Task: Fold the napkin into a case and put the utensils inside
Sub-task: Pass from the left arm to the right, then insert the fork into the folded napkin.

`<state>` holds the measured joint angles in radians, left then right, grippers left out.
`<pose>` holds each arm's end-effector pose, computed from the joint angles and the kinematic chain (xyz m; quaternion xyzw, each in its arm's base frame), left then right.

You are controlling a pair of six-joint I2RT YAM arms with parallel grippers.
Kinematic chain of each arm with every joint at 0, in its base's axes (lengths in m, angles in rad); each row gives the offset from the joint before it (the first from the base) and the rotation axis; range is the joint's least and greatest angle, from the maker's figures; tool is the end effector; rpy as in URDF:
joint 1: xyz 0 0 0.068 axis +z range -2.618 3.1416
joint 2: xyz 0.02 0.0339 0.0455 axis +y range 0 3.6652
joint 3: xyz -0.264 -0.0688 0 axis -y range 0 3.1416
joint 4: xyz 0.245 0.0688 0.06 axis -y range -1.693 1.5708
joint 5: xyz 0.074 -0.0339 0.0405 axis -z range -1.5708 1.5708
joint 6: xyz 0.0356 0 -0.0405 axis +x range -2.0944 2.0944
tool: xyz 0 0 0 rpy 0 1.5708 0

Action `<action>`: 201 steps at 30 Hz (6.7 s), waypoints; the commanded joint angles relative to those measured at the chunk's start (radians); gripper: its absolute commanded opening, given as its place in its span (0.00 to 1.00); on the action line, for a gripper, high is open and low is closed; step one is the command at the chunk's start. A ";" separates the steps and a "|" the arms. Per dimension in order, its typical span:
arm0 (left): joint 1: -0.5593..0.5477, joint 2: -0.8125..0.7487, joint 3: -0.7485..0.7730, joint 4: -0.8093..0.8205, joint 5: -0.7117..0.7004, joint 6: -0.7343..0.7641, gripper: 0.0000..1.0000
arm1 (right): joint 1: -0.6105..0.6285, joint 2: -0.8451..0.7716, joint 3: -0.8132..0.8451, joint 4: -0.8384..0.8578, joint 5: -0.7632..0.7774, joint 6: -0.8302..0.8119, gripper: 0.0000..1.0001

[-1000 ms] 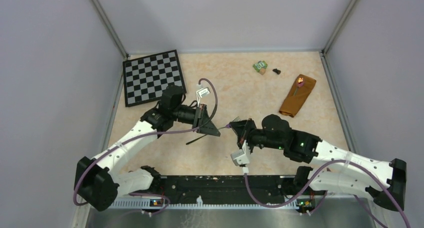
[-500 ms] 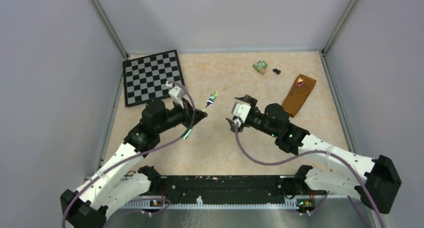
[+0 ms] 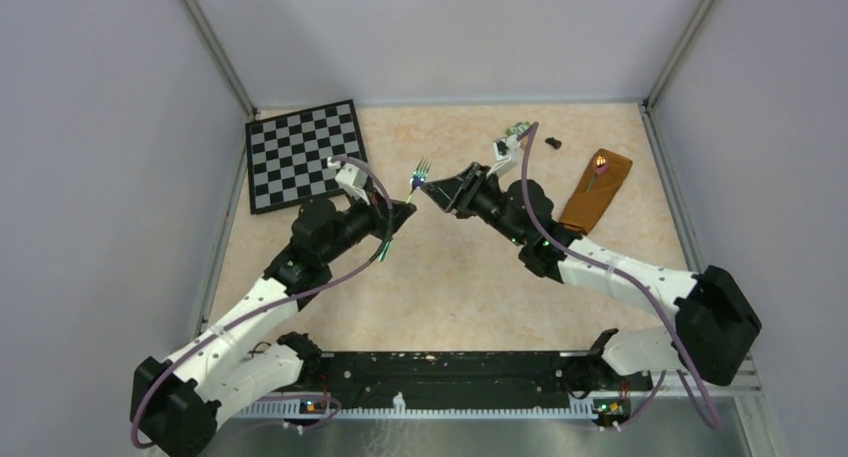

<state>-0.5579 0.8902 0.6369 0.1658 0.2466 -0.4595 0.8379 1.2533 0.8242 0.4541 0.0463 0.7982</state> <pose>0.1771 -0.1208 0.3059 0.1190 0.7268 -0.4057 0.5413 0.1985 0.2181 0.3197 0.0027 0.6982 0.5113 0.5011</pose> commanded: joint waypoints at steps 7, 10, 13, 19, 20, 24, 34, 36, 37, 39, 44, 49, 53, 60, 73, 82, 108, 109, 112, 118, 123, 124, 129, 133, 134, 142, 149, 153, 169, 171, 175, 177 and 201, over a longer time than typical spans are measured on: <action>-0.001 0.054 0.000 0.165 0.040 -0.058 0.00 | -0.038 0.076 -0.021 0.288 -0.073 0.235 0.30; -0.001 0.065 0.000 0.192 0.054 -0.066 0.00 | -0.047 0.075 -0.025 0.277 -0.056 0.237 0.28; -0.001 0.070 -0.001 0.201 0.053 -0.071 0.00 | -0.054 0.076 -0.024 0.264 -0.049 0.240 0.27; -0.002 0.067 -0.003 0.191 0.027 -0.065 0.00 | -0.064 0.038 -0.047 0.204 0.007 0.206 0.40; -0.002 0.068 -0.002 0.195 0.032 -0.067 0.00 | -0.068 0.038 -0.053 0.209 0.006 0.204 0.40; -0.002 0.076 -0.007 0.212 0.045 -0.078 0.00 | -0.073 0.066 -0.047 0.260 -0.040 0.187 0.34; -0.001 0.089 -0.011 0.244 0.059 -0.101 0.00 | -0.073 0.120 -0.061 0.412 -0.089 0.192 0.26; -0.001 0.088 -0.013 0.247 0.058 -0.104 0.00 | -0.072 0.116 -0.065 0.403 -0.079 0.193 0.27; -0.001 0.085 -0.014 0.247 0.057 -0.104 0.00 | -0.073 0.108 -0.070 0.392 -0.072 0.191 0.28; -0.002 0.078 -0.014 0.242 0.051 -0.103 0.00 | -0.077 0.086 -0.090 0.374 -0.050 0.186 0.31; -0.001 0.076 -0.012 0.245 0.065 -0.115 0.00 | -0.093 0.079 -0.117 0.392 -0.064 0.184 0.35; -0.002 0.082 -0.015 0.276 0.103 -0.178 0.00 | -0.113 0.115 -0.126 0.517 -0.126 0.214 0.34; -0.002 0.088 -0.027 0.312 0.125 -0.220 0.00 | -0.124 0.138 -0.121 0.554 -0.148 0.238 0.31; -0.001 0.100 -0.038 0.355 0.140 -0.255 0.00 | -0.140 0.154 -0.132 0.600 -0.168 0.265 0.24; -0.004 0.183 -0.022 0.422 0.167 -0.285 0.00 | -0.197 0.231 -0.132 0.756 -0.298 0.244 0.00; -0.003 0.358 0.103 0.152 0.144 -0.281 0.75 | -0.696 0.115 0.014 0.155 -0.730 -0.184 0.00; -0.374 1.375 0.774 0.475 0.158 -0.450 0.39 | -1.335 0.833 0.819 -0.431 -0.930 -0.721 0.00; -0.382 1.398 0.789 0.496 0.150 -0.463 0.38 | -1.341 0.856 0.855 -0.440 -0.931 -0.717 0.00; -0.409 1.467 0.869 0.487 0.138 -0.490 0.36 | -1.363 0.924 0.935 -0.496 -0.929 -0.705 0.00; -0.434 1.566 0.967 0.495 0.103 -0.567 0.30 | -1.389 0.988 0.986 -0.478 -0.960 -0.699 0.00; -0.437 1.614 1.001 0.511 0.095 -0.605 0.26 | -1.407 1.030 1.026 -0.491 -1.004 -0.684 0.00; -0.438 1.621 1.010 0.509 0.094 -0.608 0.25 | -1.407 1.034 1.025 -0.493 -1.013 -0.682 0.00; -0.439 1.655 1.058 0.502 0.091 -0.617 0.24 | -1.407 1.041 0.990 -0.507 -1.044 -0.674 0.00; -0.439 1.679 1.078 0.501 0.086 -0.625 0.23 | -1.407 1.023 0.925 -0.471 -1.056 -0.647 0.00; -0.439 1.684 1.083 0.501 0.087 -0.627 0.23 | -1.407 1.016 0.910 -0.464 -1.057 -0.640 0.00; -0.438 1.705 1.093 0.508 0.082 -0.624 0.22 | -1.407 0.982 0.789 -0.368 -1.071 -0.534 0.00; -0.441 1.734 1.099 0.507 0.075 -0.617 0.21 | -1.407 0.971 0.737 -0.375 -1.098 -0.510 0.00; -0.441 1.753 1.117 0.503 0.068 -0.617 0.21 | -1.408 0.957 0.697 -0.367 -1.099 -0.512 0.00; -0.442 1.794 1.167 0.485 0.067 -0.625 0.20 | -1.409 0.874 0.518 -0.220 -1.097 -0.396 0.00; -0.442 1.797 1.172 0.481 0.069 -0.625 0.20 | -1.410 0.858 0.495 -0.219 -1.077 -0.400 0.00; -0.442 1.809 1.193 0.467 0.074 -0.626 0.20 | -1.410 0.848 0.476 -0.233 -1.065 -0.405 0.00; -0.442 1.811 1.195 0.466 0.074 -0.627 0.20 | -1.410 0.847 0.476 -0.266 -1.053 -0.424 0.00; -0.456 1.721 1.087 0.481 0.031 -0.577 0.20 | -1.394 0.822 0.505 -0.404 -0.909 -0.491 0.25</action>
<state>-0.9974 2.6488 1.8034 0.6930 0.3191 -1.0962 -0.5606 2.1632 1.2964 0.0875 -0.9142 0.3447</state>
